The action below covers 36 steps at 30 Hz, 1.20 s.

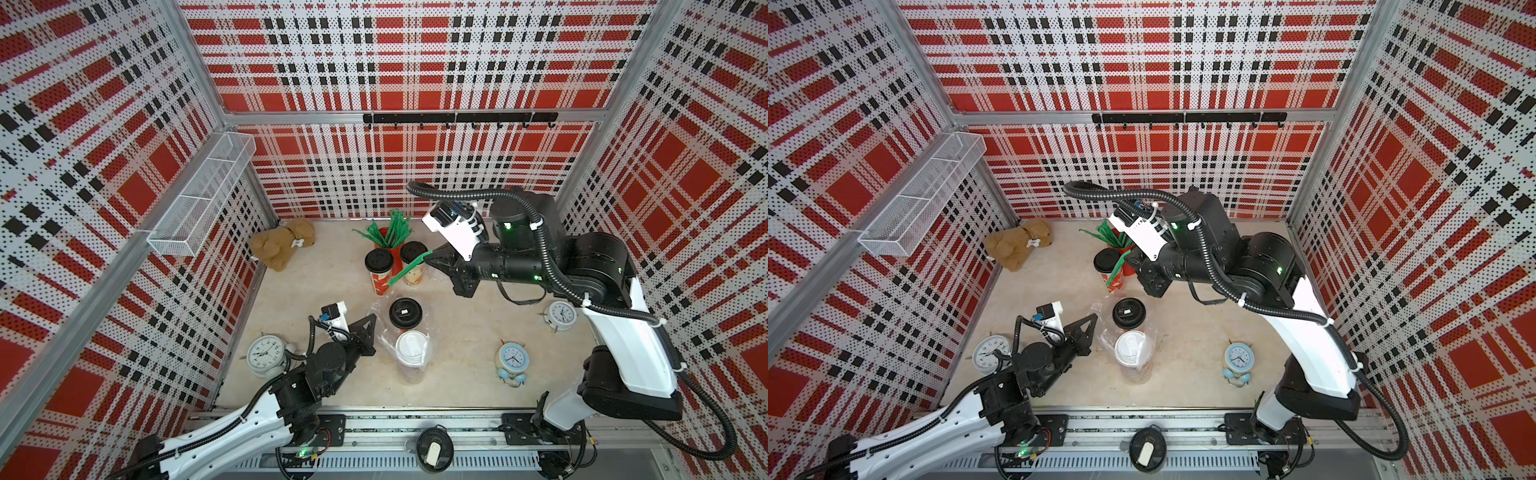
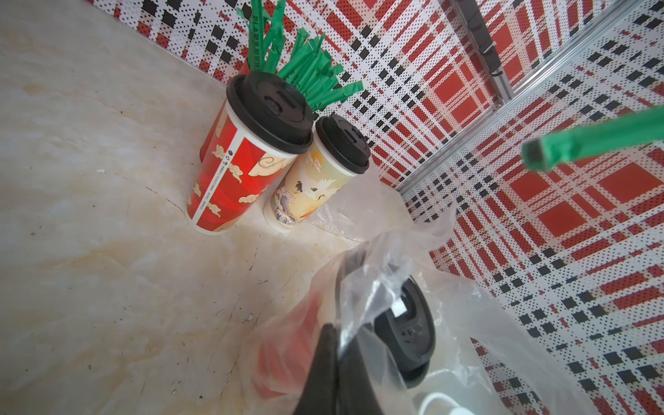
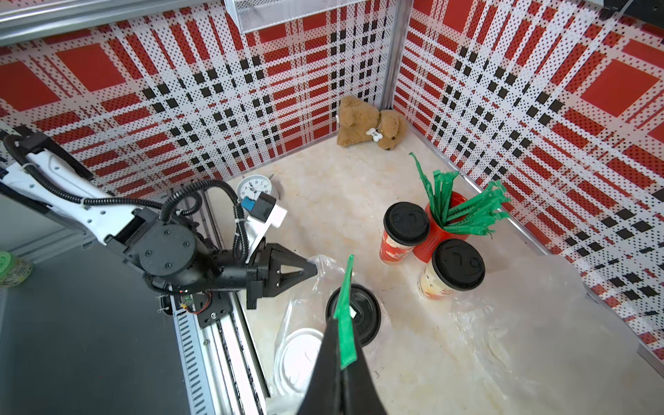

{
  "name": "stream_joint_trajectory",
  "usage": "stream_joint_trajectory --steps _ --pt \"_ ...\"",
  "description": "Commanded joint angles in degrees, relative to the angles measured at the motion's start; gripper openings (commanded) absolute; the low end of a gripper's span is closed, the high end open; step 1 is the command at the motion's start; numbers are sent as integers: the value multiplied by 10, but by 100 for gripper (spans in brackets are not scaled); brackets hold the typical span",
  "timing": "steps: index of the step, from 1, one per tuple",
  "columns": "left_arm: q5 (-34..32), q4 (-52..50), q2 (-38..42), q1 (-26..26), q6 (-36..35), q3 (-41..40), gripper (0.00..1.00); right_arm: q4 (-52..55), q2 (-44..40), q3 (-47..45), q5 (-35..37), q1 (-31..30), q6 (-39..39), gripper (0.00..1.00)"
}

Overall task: Pack milk tea into plastic carrier bags
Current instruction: Place the straw in the plastic carrier bag.

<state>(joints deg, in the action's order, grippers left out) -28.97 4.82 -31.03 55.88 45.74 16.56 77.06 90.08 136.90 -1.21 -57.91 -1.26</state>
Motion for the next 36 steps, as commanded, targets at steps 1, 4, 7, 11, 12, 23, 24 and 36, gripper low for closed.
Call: stream_joint_trajectory --steps 1,4,7,11,12,23,24,36 --pt "-13 9 1 3 -9 18 0 26 -9 -20 -20 -5 21 0" --pt "-12 10 -8 4 -8 20 0 33 -15 -27 -39 -5 28 0" --pt "-10 12 -15 4 -9 22 0 28 -24 -46 -56 -6 32 0" --pt "-7 16 -21 4 -9 23 0 15 -31 -73 -61 -6 34 0" --pt "-8 17 -21 4 -9 23 0 6 -33 -83 -61 -6 34 0" --pt "-15 24 -3 12 -14 12 0 -54 -26 -144 -38 -6 21 0" --pt "-15 24 0 12 -14 11 0 -56 -23 -145 -35 -6 20 0" --pt "-19 24 10 12 -13 1 0 -101 5 -172 -32 3 13 0"
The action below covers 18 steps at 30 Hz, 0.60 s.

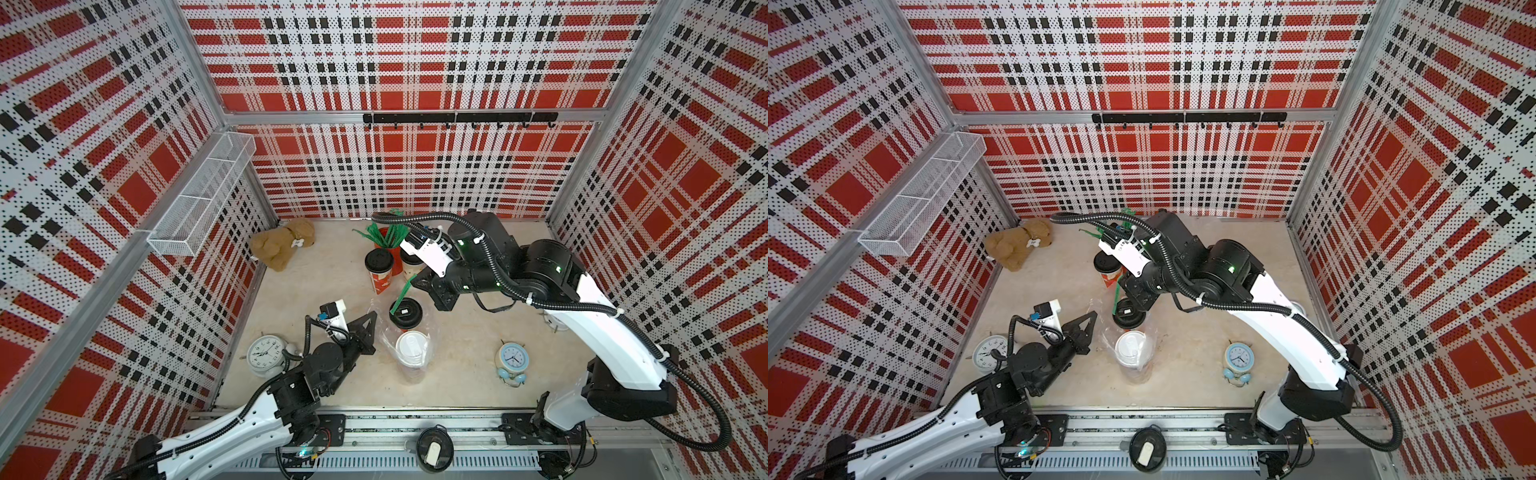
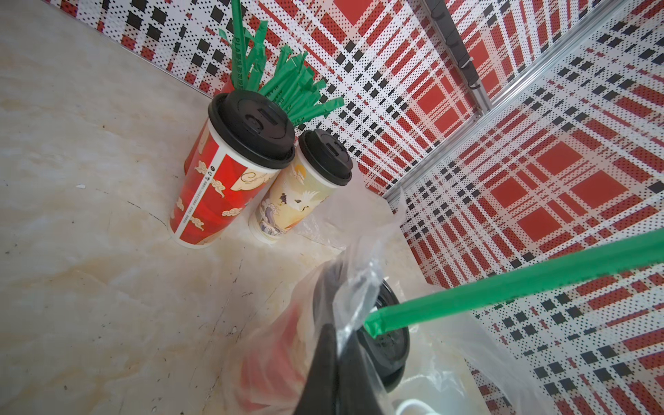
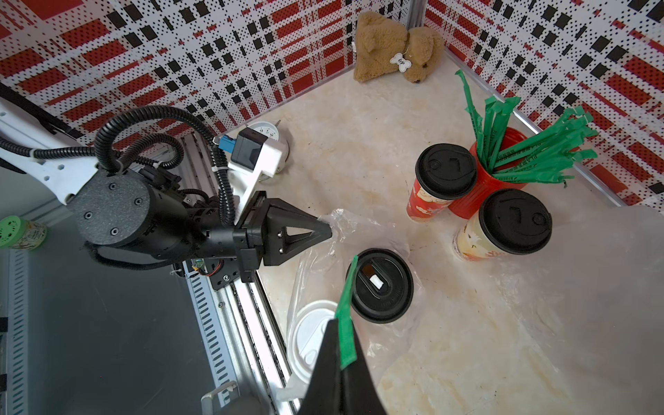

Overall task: Pack milk tea into plastic carrier bags
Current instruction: Place the straw in the plastic carrier bag.

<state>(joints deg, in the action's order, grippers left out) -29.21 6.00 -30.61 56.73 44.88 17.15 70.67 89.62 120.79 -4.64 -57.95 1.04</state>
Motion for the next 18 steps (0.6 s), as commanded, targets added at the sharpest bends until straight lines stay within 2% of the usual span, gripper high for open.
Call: stream_joint_trajectory --steps 1,9,18 --pt "-16 12 6 3 -4 -5 0 -41 12 -12 3 5 -8 0" --pt "-16 13 8 3 -3 -7 0 -65 16 -38 4 14 -3 0" --pt "-16 13 7 3 -2 -6 0 -36 53 -4 25 15 -11 0"
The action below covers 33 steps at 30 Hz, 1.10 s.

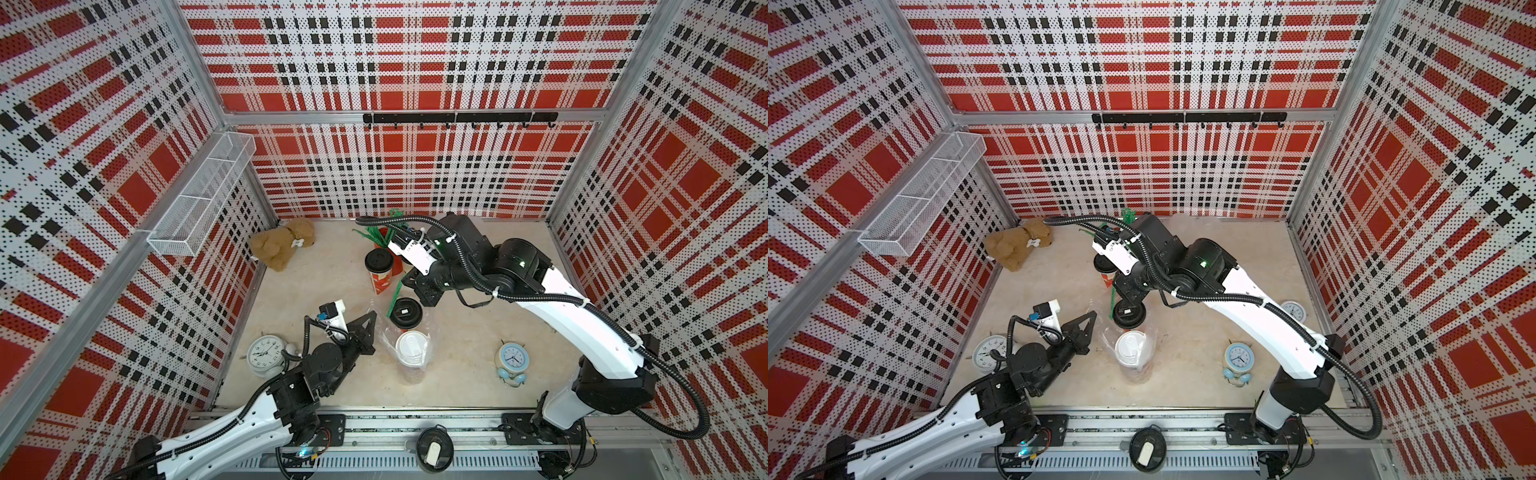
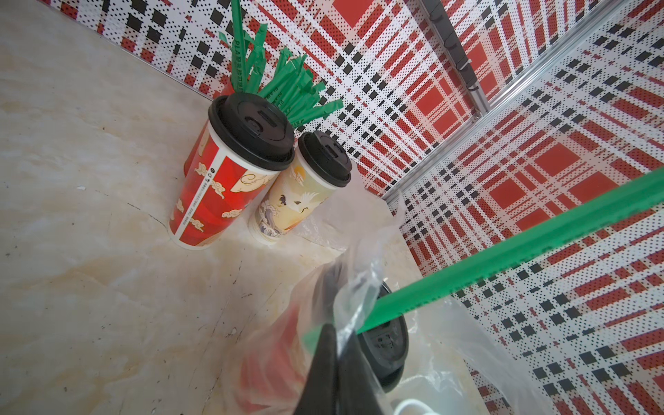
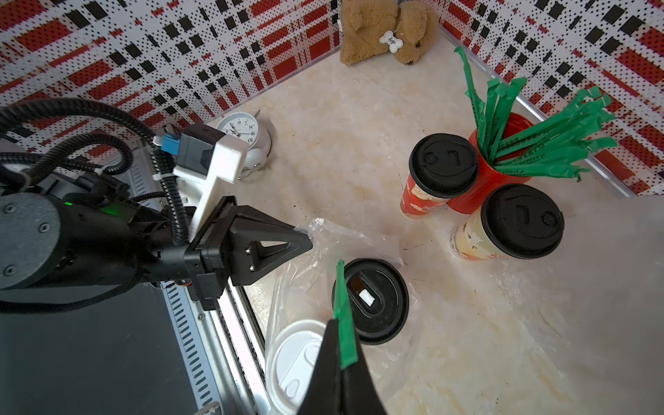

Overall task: Pack milk tea into plastic carrier bags
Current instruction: Place the straw in the plastic carrier bag.

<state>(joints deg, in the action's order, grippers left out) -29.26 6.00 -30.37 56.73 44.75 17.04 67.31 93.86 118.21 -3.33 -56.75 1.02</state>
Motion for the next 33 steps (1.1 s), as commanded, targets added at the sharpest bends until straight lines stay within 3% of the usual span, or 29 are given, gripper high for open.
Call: stream_joint_trajectory --steps 1,9,14,26,33 --pt "-16 14 5 3 -1 -5 0 -1 14 25 15 2 -11 0" --pt "-16 15 4 3 -1 -4 0 6 37 25 68 1 -18 0" --pt "-19 16 1 3 -3 0 0 15 56 39 136 -20 -39 0" --pt "-21 23 -16 3 -13 12 0 72 78 145 154 -43 -84 0" --pt "-20 31 -22 2 -22 18 0 66 81 134 197 -68 -117 0"
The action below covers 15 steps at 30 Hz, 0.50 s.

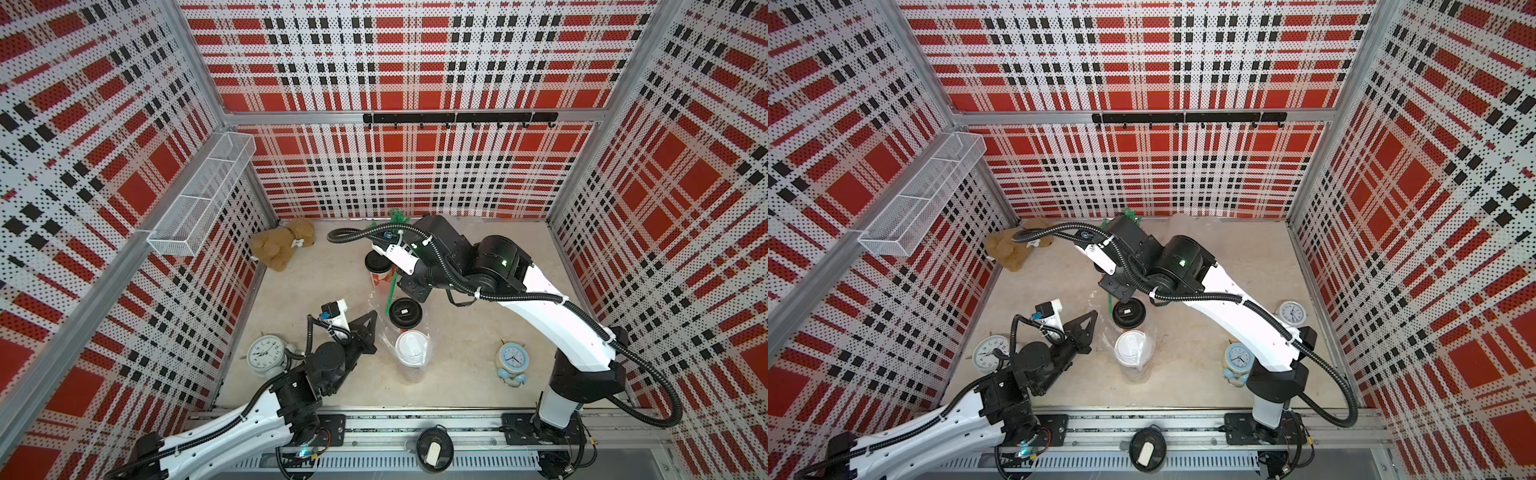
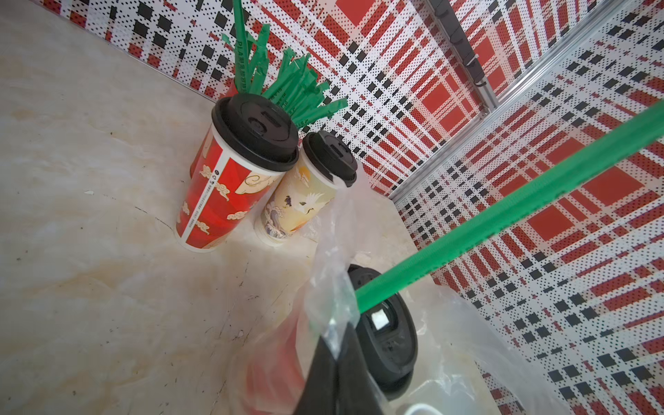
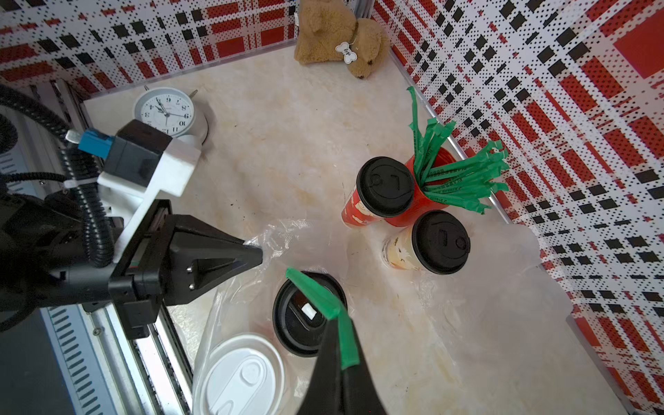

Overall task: Pack milk tea into plastic carrier bags
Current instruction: Place the straw in the plastic carrier bag.

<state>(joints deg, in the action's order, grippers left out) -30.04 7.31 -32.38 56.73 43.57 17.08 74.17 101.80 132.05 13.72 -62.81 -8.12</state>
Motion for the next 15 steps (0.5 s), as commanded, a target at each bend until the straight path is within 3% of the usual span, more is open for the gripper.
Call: stream_joint_trajectory --steps 1,15 --pt "-11 19 -5 2 -12 20 0 -6 3 -11 29 -7 -27 0" --pt "-2 37 -38 -3 -36 47 0 -29 23 -38 105 -33 -74 0"
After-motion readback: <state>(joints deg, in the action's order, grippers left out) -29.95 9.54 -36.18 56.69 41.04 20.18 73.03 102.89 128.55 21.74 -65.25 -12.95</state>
